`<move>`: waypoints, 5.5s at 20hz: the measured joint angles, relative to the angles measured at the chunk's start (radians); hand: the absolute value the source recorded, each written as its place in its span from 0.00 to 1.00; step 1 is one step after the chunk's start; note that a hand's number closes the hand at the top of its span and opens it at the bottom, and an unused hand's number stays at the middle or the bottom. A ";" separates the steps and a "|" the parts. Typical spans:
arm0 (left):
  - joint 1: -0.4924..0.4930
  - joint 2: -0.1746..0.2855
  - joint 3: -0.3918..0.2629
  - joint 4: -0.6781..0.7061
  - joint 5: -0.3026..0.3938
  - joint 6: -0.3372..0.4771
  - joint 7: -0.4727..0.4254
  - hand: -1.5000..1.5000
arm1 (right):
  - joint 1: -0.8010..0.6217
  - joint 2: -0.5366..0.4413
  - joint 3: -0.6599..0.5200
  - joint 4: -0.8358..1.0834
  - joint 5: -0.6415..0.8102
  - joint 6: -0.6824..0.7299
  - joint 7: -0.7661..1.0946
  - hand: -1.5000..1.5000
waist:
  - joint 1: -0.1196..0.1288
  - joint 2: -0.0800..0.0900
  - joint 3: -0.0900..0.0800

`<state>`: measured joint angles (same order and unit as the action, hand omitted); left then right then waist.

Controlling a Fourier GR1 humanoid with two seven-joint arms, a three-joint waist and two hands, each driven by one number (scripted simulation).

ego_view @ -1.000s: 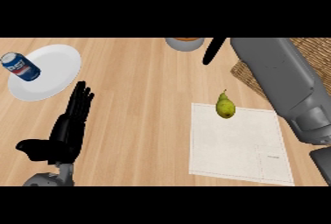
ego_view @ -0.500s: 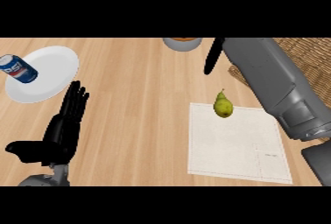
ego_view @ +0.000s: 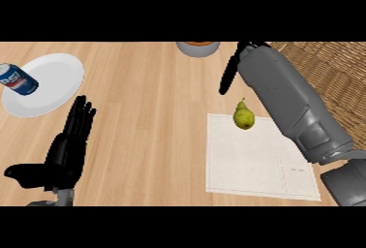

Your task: Pick the pear from the placemat and place it in the basket

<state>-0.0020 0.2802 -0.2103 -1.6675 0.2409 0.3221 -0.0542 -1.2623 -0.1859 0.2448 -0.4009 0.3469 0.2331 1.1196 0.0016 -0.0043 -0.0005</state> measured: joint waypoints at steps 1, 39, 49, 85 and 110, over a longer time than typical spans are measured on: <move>-0.002 -0.006 0.000 0.005 -0.002 0.000 0.000 0.50 | 0.011 0.009 0.002 -0.015 0.004 -0.006 0.001 0.00 | -0.002 -0.001 0.000; -0.037 -0.071 0.073 0.026 -0.064 -0.063 0.032 0.50 | 0.263 0.058 -0.045 -0.075 0.155 -0.074 -0.034 0.00 | 0.002 0.004 0.000; -0.039 -0.101 0.076 0.032 -0.100 -0.065 0.035 0.50 | 0.307 0.072 -0.070 -0.093 0.194 -0.090 -0.036 0.00 | 0.004 0.004 0.000; -0.058 -0.134 0.077 -0.014 -0.128 -0.124 0.073 0.50 | 0.226 0.128 -0.023 0.022 0.503 -0.637 -0.214 1.00 | 0.063 0.025 0.000; -0.007 -0.124 0.138 -0.003 -0.127 -0.129 0.061 0.50 | 0.038 0.094 -0.063 -0.259 0.736 -0.775 0.010 1.00 | -0.015 -0.005 0.000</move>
<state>-0.0095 0.1562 -0.0726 -1.6707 0.1137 0.1929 0.0072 -1.2242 -0.0921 0.1822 -0.6596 1.0824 -0.5423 1.1301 -0.0136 -0.0092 -0.0010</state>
